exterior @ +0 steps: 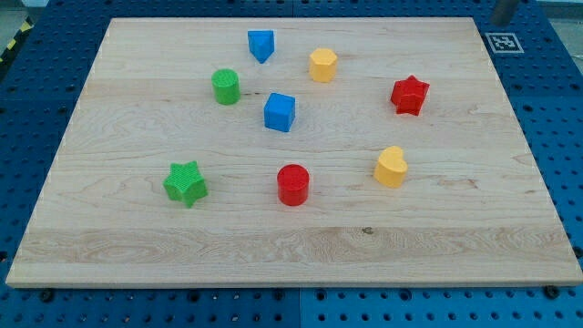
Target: Move the red star towards the yellow heart
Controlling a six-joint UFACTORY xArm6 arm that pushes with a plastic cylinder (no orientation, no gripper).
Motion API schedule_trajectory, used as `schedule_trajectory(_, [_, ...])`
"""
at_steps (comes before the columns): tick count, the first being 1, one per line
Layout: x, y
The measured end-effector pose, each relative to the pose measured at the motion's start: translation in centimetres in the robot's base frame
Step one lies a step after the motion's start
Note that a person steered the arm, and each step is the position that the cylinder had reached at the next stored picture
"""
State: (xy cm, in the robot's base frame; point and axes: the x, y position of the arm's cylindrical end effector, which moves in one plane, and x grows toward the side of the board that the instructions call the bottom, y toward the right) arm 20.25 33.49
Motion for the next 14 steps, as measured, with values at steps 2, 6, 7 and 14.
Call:
schedule_trajectory(2, [0.3, -0.6])
schedule_trajectory(6, [0.3, -0.9])
schedule_trajectory(7, [0.3, -0.9])
schedule_trajectory(14, [15.4, -15.2])
